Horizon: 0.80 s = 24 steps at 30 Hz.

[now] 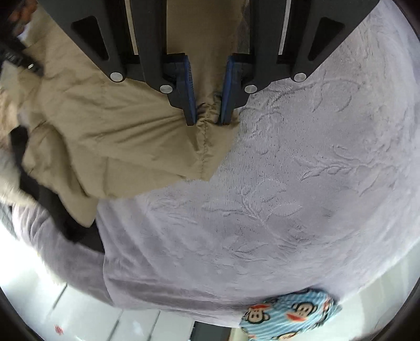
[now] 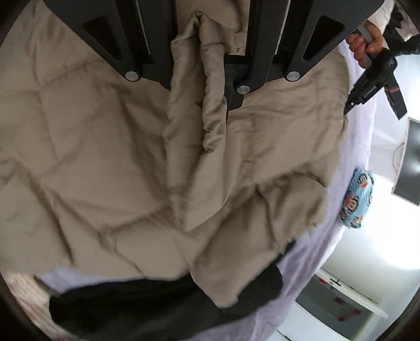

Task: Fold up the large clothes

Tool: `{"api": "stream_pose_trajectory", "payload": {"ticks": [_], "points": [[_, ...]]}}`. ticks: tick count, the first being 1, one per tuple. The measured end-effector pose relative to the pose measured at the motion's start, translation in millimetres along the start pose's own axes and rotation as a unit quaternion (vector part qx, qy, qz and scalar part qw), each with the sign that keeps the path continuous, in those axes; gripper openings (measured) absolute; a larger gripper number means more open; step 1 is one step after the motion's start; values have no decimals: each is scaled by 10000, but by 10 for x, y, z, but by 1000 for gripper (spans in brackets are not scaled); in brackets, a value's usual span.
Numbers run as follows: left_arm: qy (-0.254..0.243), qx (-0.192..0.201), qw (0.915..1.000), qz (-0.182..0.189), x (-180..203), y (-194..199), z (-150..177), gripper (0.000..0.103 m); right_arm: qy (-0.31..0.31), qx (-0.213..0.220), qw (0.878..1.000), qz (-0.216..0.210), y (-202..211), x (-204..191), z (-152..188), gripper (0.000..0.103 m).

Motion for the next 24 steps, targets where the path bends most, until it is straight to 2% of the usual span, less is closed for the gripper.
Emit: {"api": "stream_pose_trajectory", "payload": {"ticks": [2,4,6,8,9,11,12,13,14,18,21,24], "points": [[-95,66,9998,-162,3,51,-13,22,122,60,9999,40,-13,25,-55,9],[-169,164,9993,-299,-6,178,-45,22,296,112,9993,184,14,39,-113,19],[-265,333,9983,-388,-15,395,-71,22,334,138,9984,436,90,107,-233,36],[-323,479,9978,-330,-22,599,-57,22,212,268,9969,708,278,191,-273,45],[-356,530,9976,-256,-10,711,-31,22,202,389,9952,880,386,230,-271,46],[-456,536,9974,-152,47,845,60,22,295,869,9880,1241,695,283,-280,46],[-549,452,9974,-133,94,859,147,22,401,1048,9868,1170,811,235,-260,41],[-637,355,9972,-143,126,841,227,22,513,1086,9868,1087,864,194,-239,32],[-730,258,9969,-170,154,804,312,22,627,1059,9873,1000,884,148,-208,16],[-783,-106,9955,-530,149,486,649,22,890,450,9932,599,594,-12,-8,15],[-803,-41,9935,-801,143,402,703,22,780,-22,9944,713,376,144,151,15],[-822,-107,9916,-996,191,461,708,22,503,-109,9960,726,434,309,237,15]]}}
Point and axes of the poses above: each gripper's, at about its wrist camera, not at the fingertips, and y roughly against the way its jaws point, x to its right, z to its underside, the point moved 9 cm from there along -y, roughly the way its jaws point, and after that the axes turned 2 degrees about y, right-handed, at the moved point
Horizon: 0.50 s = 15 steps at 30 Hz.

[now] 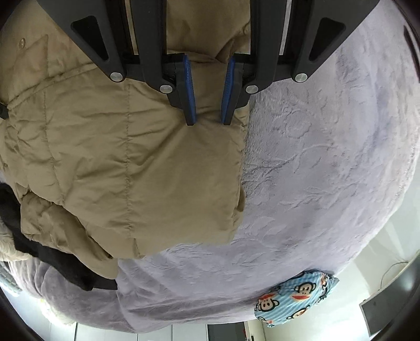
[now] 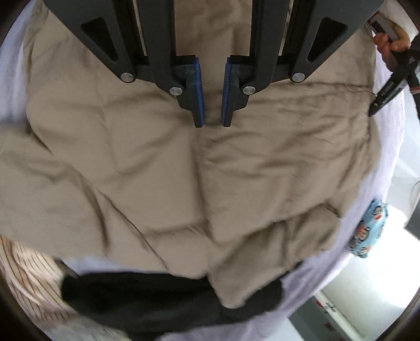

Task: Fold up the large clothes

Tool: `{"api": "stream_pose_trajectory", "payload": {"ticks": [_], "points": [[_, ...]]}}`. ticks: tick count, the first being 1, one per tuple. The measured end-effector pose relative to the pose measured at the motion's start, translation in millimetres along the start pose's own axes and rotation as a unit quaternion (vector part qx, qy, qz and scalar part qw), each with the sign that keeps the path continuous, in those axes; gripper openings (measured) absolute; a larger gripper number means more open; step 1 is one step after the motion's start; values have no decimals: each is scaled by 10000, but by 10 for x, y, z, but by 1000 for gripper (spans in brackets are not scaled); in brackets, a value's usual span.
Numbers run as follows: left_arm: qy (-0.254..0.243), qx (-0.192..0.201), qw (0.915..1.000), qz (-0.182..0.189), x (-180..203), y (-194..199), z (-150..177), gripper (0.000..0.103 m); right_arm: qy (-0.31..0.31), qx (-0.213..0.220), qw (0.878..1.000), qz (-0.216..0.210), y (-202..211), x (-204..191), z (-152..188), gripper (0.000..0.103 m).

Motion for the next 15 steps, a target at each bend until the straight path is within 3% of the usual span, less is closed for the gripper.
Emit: {"api": "stream_pose_trajectory", "payload": {"ticks": [7,8,9,10,11,12,13,14,15], "points": [[-197,-120,9994,241,341,371,80,22,-766,-76,9956,-535,451,423,256,17],[-184,-186,9992,312,425,421,125,22,-885,-88,9945,-552,512,511,314,27],[-174,-249,9989,367,497,459,165,22,-975,-92,9938,-530,554,585,366,45],[-171,-291,9986,418,568,497,203,22,-1095,-71,9928,-485,619,667,401,55],[-178,-319,9982,479,670,545,253,22,-1220,-14,9915,-450,687,773,440,63],[-208,-331,9979,512,753,583,295,22,-1293,4,9907,-428,687,834,412,63],[-253,-347,9977,531,840,619,339,37,-1390,15,9895,-406,741,936,448,63],[-284,-359,9975,541,919,656,381,78,-1512,36,9877,-409,799,1042,486,63],[-300,-336,9975,553,990,694,408,94,-1647,51,9854,-428,846,1157,527,63]]}}
Point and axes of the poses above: each gripper's, at about its wrist camera, not at the fingertips, and y roughly against the way its jaws point, x to its right, z to its underside, the point moved 9 cm from there along -y, roughly the way its jaws point, and after that the axes turned 2 degrees about y, right-handed, at the moved point
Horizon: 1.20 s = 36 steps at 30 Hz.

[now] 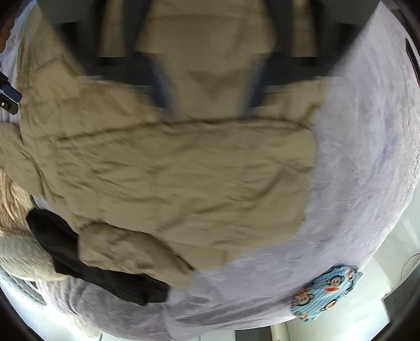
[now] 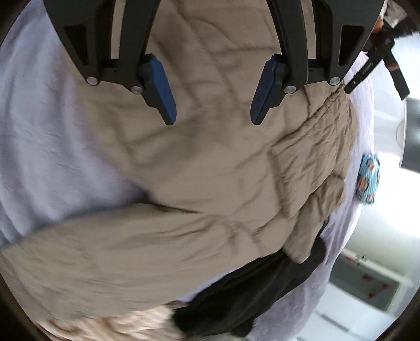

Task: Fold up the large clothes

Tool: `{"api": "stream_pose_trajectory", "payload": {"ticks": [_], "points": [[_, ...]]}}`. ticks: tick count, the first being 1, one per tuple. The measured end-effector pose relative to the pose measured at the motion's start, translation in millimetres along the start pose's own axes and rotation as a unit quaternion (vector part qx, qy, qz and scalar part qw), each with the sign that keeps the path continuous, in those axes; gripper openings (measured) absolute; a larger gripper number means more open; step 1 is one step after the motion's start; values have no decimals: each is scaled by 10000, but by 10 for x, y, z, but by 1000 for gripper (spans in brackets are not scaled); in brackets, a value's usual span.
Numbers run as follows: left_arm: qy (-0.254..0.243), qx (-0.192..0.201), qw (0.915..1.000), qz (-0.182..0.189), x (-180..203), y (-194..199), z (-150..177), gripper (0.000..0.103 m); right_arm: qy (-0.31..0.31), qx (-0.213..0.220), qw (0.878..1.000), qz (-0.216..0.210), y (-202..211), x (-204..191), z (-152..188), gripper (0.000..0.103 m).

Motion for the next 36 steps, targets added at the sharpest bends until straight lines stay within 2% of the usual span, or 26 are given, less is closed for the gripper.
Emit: {"api": "stream_pose_trajectory", "payload": {"ticks": [1,4,8,9,14,16,17,22,26,30,36], "points": [[-31,99,9999,30,94,57,24,100,-94,5,10000,-12,33,84,3,63],[-329,65,9994,106,406,109,101,100,-315,91,9995,31,153,356,-10,66],[-566,-70,9980,258,724,108,183,100,-584,256,9980,14,314,692,-75,76],[-629,-65,9976,285,818,117,197,100,-683,322,9971,-39,356,777,-105,82],[-832,-25,9958,372,1186,142,229,100,-1141,616,9912,-253,519,1143,-311,83],[-917,-62,9948,434,1338,135,240,100,-1262,745,9886,-345,568,1244,-407,93],[-958,-85,9943,454,1395,123,235,100,-1315,845,9871,-351,596,1304,-464,103],[-1094,-162,9928,450,1672,58,235,100,-1392,1172,9825,-401,664,1505,-741,103],[-1079,-209,9930,438,1779,-4,200,100,-1647,1031,9792,-585,609,1733,-973,103],[-1158,-329,9911,563,1893,-78,161,100,-2120,1167,9656,-953,561,1999,-1211,103],[-998,-277,9925,646,1964,-93,18,100,-3095,1422,9251,-1681,412,2328,-1520,103]]}}
Point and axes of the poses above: each gripper's, at about its wrist camera, not at the fingertips, and y roughly against the way its jaws point, x to its right, z to its underside, the point moved 9 cm from there along -y, roughly the way its jaws point, and after that the axes turned 2 degrees about y, right-handed, at the moved point
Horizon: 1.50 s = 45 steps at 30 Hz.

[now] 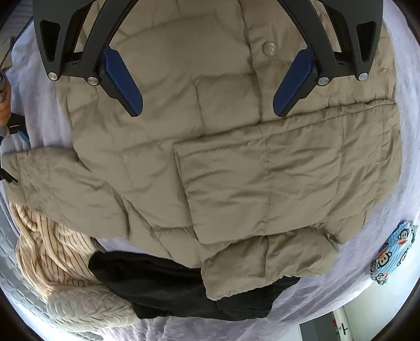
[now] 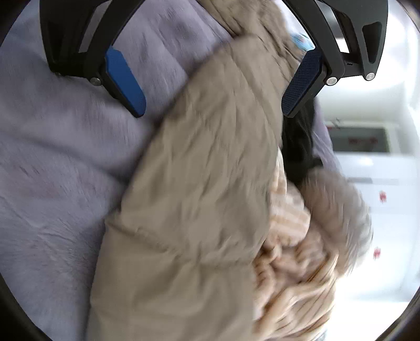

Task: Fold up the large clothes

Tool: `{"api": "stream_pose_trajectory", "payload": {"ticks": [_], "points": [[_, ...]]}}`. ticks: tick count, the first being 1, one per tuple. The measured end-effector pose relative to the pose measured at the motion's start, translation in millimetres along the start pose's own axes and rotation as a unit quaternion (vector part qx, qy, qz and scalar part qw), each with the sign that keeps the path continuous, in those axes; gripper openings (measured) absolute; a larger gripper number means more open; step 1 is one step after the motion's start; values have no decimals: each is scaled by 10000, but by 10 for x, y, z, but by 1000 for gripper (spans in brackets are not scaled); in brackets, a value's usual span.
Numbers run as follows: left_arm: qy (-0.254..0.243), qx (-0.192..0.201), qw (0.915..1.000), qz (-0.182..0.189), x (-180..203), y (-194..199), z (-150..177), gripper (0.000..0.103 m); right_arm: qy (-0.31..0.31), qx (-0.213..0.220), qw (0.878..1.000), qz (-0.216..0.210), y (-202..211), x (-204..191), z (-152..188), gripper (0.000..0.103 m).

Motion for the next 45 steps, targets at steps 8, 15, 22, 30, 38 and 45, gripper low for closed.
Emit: {"api": "stream_pose_trajectory", "payload": {"ticks": [8,15,22,30,38,45], "points": [[195,257,9995,-3,-117,76,-219,100,-1082,-58,9910,-784,-104,-25,-142,10],[396,506,9978,-141,-531,270,-291,100,300,-95,9970,-706,-10,-886,130,8],[819,737,9928,-463,-1205,458,-272,100,2136,-594,9712,-877,-271,-2152,1093,8],[1266,838,9851,-812,-2024,523,-50,100,4675,-1567,8683,-544,-1024,-2965,3148,8],[1645,747,9795,-890,-2483,308,135,100,4633,-2436,8506,503,-1899,-2185,3924,8],[1615,692,9819,-702,-2365,165,85,100,4067,-2678,8709,663,-1770,-1902,3911,59]]}}
Point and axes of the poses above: each gripper's, at about its wrist camera, not at the fingertips, and y roughly against the way its jaws point, x to its right, z to its underside, the point moved 9 cm from there along -y, roughly the way its jaws point, and after that the axes turned 2 degrees about y, right-handed, at the moved point
